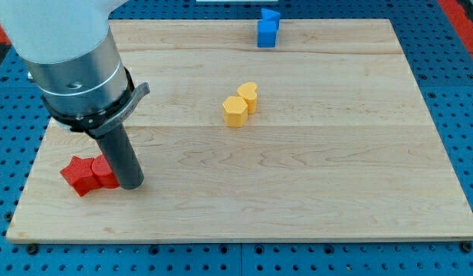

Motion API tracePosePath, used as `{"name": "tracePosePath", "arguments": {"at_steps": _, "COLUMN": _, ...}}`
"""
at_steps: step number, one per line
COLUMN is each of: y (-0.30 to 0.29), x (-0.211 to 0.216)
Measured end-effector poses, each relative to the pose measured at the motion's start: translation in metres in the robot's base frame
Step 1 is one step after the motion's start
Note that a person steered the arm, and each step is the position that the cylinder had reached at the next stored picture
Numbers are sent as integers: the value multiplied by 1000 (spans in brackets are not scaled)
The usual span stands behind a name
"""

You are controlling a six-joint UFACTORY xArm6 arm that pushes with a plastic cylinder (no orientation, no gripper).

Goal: Separate the red circle from the red star

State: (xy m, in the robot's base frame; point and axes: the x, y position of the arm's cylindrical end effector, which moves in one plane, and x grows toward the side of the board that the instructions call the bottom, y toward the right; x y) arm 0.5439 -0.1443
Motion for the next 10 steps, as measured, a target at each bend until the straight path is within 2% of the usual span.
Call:
{"name": "tracePosePath", "arguments": {"at_steps": 1, "y": -4, "x": 54}}
{"name": "tracePosePath", "arguments": {"at_steps": 2, "y": -24, "x": 74}}
{"name": "tracePosePath", "arguments": {"at_steps": 3, "y": -112, "x": 48}}
{"name": "tracePosePath", "arguments": {"at_steps": 4, "y": -91, "x": 21}}
{"name": "tracePosePath", "arguments": {"at_steps": 5, "y": -42, "x": 4}}
{"name": "tracePosePath", "arguments": {"at_steps": 6, "y": -30, "x": -4}}
{"name": "tracePosePath", "arguments": {"at_steps": 7, "y": -44, "x": -26}}
{"name": "tracePosePath", "arguments": {"at_steps": 8, "y": 8, "x": -27}}
{"name": "tracePosePath", "arguments": {"at_steps": 9, "y": 100, "x": -27}}
{"name": "tracePosePath", "arguments": {"at_steps": 10, "y": 84, "x": -26}}
